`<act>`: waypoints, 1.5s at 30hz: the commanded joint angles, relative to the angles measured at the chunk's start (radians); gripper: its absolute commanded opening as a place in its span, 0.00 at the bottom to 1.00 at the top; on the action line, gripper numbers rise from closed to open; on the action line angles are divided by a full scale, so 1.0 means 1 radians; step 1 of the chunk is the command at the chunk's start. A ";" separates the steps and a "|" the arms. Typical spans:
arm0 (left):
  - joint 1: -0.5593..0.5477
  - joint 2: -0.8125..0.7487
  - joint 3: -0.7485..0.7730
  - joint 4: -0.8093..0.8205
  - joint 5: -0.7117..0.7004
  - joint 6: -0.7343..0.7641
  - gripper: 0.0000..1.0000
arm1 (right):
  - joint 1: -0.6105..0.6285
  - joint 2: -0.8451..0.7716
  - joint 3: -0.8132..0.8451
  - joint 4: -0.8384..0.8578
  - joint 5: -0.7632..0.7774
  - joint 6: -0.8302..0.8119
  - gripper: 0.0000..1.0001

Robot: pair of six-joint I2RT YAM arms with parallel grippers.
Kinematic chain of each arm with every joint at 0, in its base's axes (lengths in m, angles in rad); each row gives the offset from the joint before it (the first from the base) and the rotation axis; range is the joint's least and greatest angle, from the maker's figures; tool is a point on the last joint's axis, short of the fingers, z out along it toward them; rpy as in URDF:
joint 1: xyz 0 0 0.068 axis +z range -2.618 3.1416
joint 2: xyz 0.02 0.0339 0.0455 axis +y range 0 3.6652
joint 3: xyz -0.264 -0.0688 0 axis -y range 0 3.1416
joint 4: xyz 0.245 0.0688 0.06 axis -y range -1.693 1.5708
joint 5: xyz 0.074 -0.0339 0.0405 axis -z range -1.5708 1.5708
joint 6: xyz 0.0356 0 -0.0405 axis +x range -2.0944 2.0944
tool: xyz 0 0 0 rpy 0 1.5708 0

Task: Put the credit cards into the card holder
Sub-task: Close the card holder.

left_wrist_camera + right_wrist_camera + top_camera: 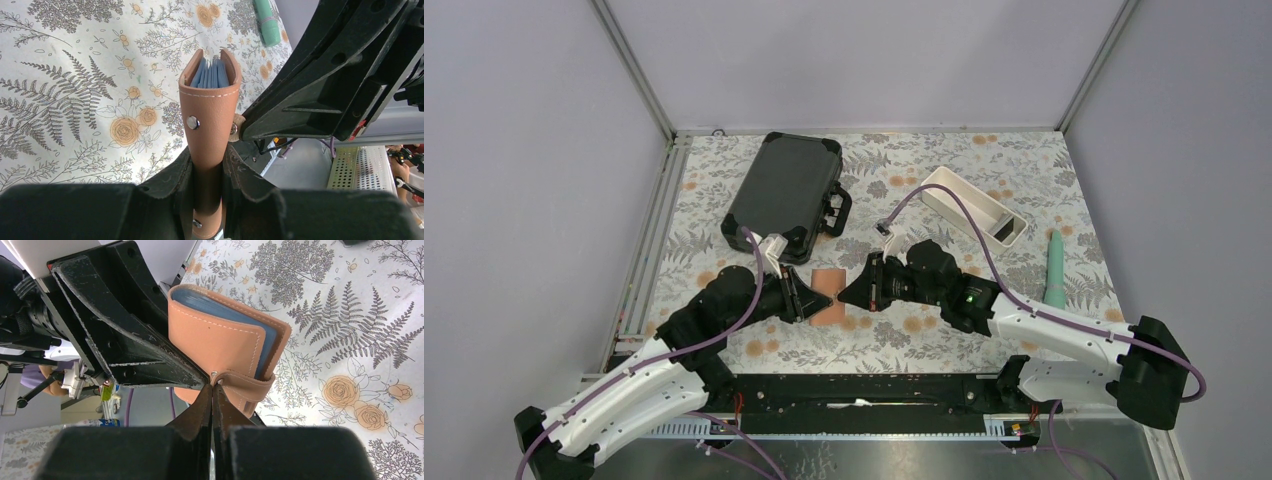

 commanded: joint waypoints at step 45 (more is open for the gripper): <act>-0.022 0.010 0.002 0.097 0.049 -0.018 0.00 | 0.005 0.039 0.042 0.031 -0.052 -0.008 0.00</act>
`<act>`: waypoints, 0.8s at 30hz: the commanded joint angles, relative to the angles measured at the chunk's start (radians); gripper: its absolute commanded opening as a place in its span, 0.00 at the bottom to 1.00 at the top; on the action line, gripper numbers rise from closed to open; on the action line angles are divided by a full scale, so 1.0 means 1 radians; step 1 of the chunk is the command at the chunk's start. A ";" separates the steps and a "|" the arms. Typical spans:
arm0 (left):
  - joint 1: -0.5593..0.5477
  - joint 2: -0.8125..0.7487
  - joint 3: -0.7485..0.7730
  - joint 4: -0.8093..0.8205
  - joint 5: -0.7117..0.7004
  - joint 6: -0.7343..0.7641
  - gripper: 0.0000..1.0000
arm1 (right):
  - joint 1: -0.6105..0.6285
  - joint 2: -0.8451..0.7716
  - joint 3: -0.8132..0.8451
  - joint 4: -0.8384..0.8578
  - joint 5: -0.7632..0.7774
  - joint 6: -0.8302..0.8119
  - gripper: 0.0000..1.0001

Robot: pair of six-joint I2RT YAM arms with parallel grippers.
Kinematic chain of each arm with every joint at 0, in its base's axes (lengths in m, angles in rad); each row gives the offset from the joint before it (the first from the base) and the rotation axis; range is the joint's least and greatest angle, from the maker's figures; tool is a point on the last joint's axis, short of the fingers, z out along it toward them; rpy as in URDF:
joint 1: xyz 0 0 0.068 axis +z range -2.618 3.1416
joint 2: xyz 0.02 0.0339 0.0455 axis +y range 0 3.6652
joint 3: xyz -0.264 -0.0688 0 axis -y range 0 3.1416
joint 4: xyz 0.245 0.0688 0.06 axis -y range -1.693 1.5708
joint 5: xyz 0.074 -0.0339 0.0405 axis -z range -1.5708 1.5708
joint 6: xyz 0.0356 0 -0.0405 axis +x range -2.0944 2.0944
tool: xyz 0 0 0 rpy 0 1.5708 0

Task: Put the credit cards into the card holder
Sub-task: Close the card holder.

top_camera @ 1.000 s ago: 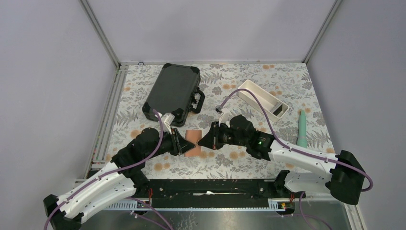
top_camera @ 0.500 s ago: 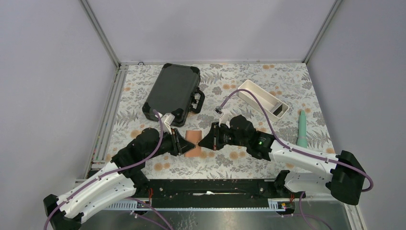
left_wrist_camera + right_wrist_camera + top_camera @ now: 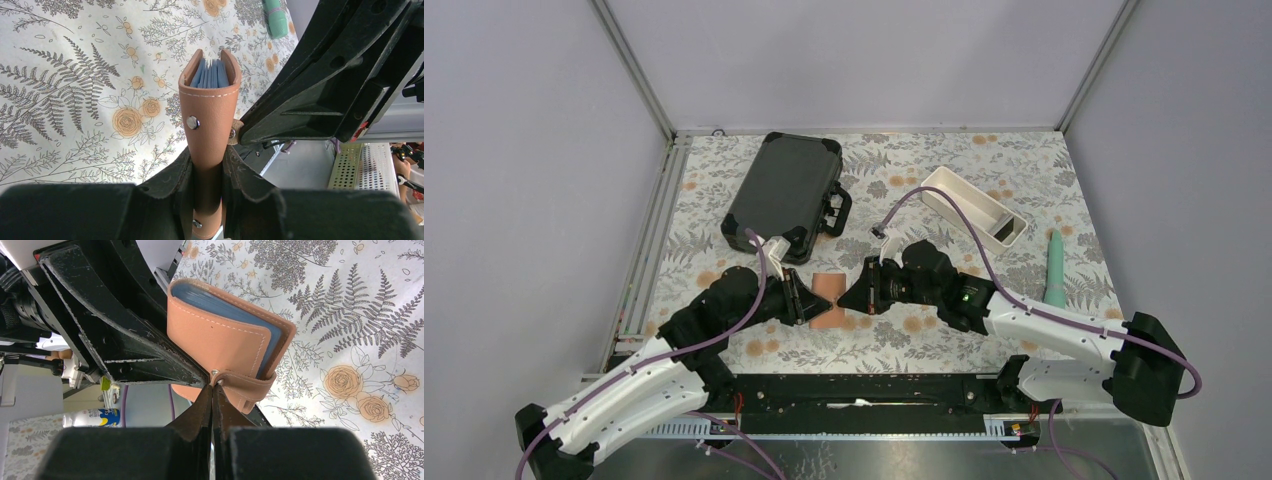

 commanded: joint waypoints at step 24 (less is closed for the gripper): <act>-0.055 0.052 0.028 0.152 0.108 0.060 0.00 | 0.005 0.080 0.095 0.020 -0.034 0.001 0.00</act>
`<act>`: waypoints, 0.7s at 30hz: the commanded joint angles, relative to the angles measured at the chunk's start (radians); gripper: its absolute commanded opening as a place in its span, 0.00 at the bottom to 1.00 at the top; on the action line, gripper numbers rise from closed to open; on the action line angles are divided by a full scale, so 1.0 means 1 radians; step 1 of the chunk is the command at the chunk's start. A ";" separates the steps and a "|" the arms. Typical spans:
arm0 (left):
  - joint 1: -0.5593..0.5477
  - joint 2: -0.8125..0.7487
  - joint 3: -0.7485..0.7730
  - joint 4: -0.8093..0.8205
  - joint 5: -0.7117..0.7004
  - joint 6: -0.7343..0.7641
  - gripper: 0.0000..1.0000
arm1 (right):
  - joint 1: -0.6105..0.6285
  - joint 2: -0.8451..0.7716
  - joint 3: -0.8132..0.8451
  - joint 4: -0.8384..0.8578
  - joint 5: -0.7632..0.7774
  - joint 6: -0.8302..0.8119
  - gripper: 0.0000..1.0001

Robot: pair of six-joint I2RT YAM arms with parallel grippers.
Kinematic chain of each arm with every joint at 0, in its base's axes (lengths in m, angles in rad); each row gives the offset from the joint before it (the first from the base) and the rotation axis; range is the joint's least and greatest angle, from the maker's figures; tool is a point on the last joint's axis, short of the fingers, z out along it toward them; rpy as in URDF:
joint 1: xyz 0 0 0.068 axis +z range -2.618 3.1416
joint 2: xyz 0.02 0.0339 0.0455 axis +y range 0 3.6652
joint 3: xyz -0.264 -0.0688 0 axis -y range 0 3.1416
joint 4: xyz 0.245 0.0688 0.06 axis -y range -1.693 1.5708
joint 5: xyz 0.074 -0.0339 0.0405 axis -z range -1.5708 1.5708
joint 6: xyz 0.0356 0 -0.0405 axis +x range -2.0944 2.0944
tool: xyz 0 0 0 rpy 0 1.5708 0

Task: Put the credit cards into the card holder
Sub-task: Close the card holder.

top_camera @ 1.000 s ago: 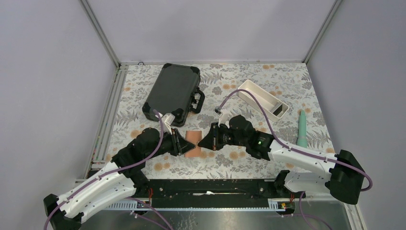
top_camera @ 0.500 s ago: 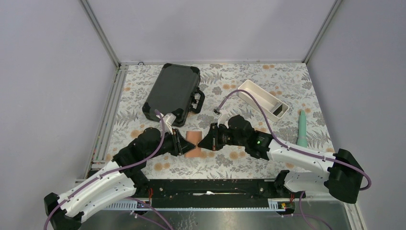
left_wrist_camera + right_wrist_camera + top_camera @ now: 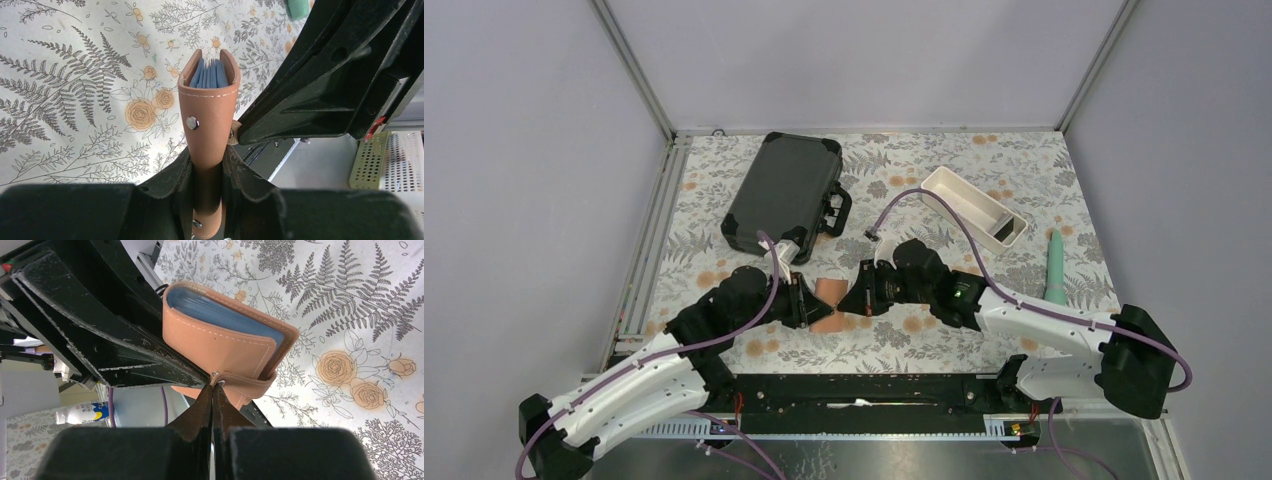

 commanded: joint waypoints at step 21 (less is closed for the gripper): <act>-0.059 0.012 0.016 0.217 0.085 -0.035 0.00 | 0.041 0.112 0.068 0.128 0.008 0.082 0.00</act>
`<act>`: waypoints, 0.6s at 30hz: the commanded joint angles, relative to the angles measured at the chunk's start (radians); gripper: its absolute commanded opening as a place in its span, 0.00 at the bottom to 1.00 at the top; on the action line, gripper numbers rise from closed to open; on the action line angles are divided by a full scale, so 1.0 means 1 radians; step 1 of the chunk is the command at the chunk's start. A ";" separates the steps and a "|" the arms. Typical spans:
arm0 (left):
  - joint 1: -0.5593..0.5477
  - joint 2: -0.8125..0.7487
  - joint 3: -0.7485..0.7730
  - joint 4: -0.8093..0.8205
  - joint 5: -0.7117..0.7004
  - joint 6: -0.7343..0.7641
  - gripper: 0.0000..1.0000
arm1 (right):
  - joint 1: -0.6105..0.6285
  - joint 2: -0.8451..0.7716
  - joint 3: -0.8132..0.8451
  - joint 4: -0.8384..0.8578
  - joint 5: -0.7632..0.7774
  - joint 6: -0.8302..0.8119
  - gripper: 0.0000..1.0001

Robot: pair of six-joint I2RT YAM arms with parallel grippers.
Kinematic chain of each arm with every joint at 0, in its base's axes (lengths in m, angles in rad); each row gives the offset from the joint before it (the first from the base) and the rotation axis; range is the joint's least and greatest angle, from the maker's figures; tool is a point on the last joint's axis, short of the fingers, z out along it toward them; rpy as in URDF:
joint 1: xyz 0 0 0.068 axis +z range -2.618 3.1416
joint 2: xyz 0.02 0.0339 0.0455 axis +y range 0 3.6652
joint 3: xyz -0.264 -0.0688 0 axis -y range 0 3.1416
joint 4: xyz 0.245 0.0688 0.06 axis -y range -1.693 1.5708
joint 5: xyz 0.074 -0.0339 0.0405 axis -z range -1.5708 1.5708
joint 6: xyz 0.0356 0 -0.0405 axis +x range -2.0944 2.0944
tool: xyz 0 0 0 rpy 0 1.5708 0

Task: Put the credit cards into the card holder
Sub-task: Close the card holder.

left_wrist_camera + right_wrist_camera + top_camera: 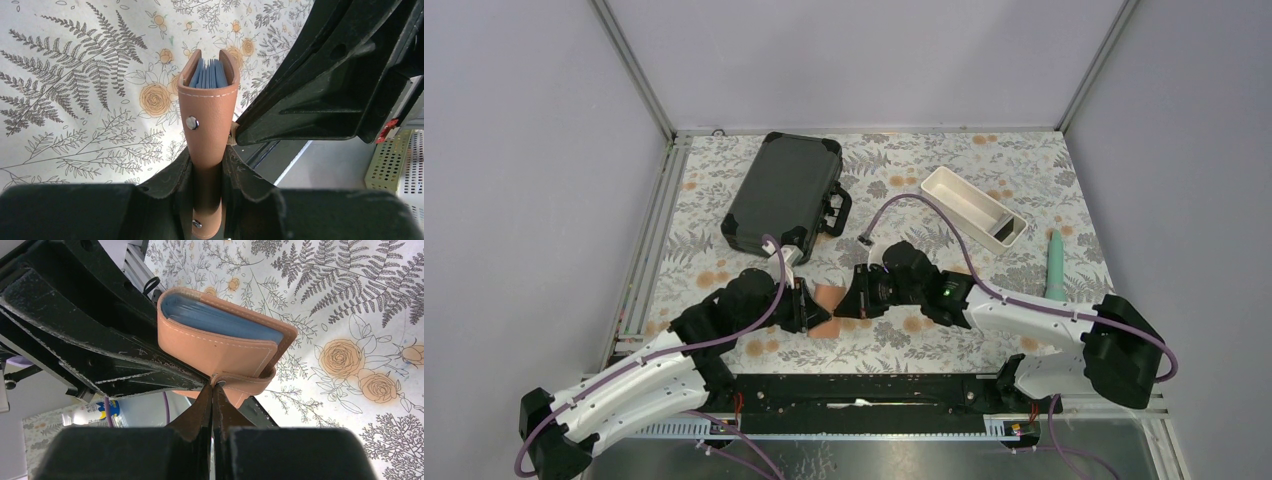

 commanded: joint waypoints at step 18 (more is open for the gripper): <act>-0.032 -0.045 -0.011 0.328 0.148 -0.067 0.00 | 0.073 0.144 0.065 0.221 0.049 0.087 0.00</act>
